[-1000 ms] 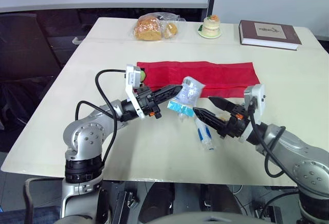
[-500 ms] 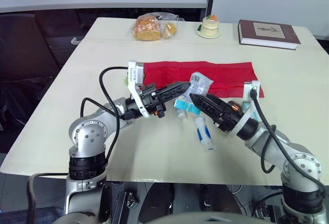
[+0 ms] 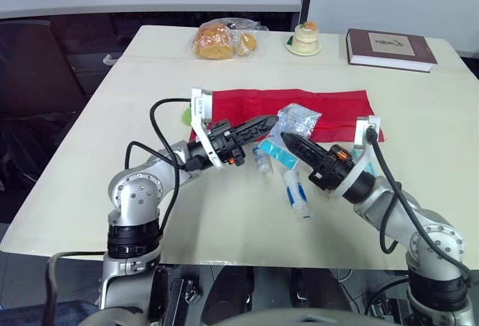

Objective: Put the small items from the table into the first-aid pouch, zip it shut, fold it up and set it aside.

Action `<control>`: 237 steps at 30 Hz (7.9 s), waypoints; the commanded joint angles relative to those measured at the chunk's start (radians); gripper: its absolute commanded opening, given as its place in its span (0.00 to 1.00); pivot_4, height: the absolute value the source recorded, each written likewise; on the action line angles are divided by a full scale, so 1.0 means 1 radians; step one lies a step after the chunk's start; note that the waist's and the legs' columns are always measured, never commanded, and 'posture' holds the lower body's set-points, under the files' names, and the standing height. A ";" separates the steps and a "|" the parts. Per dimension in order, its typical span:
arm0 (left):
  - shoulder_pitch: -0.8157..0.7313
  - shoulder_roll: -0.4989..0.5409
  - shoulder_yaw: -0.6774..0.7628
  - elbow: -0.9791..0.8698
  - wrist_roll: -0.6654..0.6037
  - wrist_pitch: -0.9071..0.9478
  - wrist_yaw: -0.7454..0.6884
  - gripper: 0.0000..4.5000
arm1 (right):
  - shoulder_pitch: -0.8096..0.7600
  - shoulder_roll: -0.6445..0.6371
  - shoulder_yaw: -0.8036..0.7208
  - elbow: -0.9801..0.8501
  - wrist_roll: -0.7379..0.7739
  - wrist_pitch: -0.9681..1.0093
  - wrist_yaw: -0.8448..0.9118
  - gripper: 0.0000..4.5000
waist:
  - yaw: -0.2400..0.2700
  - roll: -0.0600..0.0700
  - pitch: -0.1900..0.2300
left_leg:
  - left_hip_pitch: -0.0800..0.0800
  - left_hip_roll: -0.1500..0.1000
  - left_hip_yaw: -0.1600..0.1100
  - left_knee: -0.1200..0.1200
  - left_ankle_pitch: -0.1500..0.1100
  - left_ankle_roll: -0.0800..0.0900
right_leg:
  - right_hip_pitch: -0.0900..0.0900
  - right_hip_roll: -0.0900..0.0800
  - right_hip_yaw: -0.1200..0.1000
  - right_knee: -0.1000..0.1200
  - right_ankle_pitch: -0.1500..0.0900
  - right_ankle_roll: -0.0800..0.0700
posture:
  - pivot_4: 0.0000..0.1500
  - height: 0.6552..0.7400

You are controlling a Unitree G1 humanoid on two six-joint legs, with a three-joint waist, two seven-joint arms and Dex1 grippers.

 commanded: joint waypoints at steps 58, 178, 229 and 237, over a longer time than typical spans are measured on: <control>-0.484 0.180 -0.342 1.240 1.242 -1.280 -0.209 0.02 | 0.073 -0.059 -0.032 -0.059 -0.076 -0.075 -0.002 0.00 | 0.001 -0.001 0.000 | -0.017 0.001 0.000 0.001 0.000 0.001 | -0.015 -0.001 -0.003 -0.001 0.002 0.004 | 1.00 0.87; -0.480 -0.089 -0.248 0.967 1.021 -0.928 -0.650 0.02 | -0.345 0.306 -0.253 0.723 -0.397 0.152 0.132 0.00 | -0.023 -0.001 0.000 | -0.017 0.000 0.001 0.009 0.000 0.000 | -0.019 0.000 0.000 0.014 0.004 0.005 | 1.00 0.87; -0.514 -0.085 -0.256 1.097 1.035 -1.013 -0.670 0.00 | -0.212 0.167 -0.259 0.515 -0.332 0.315 0.141 0.00 | -0.025 -0.001 0.000 | -0.018 0.000 0.001 0.009 0.000 0.000 | -0.019 0.000 0.000 0.014 0.004 0.005 | 1.00 0.87; -0.508 -0.093 -0.256 1.083 1.025 -1.004 -0.684 0.00 | -0.243 0.248 -0.307 0.543 -0.262 0.295 0.065 0.00 | -0.025 -0.001 0.000 | -0.018 0.000 0.001 0.009 0.000 0.000 | -0.019 0.000 0.000 0.015 0.004 0.005 | 1.00 0.87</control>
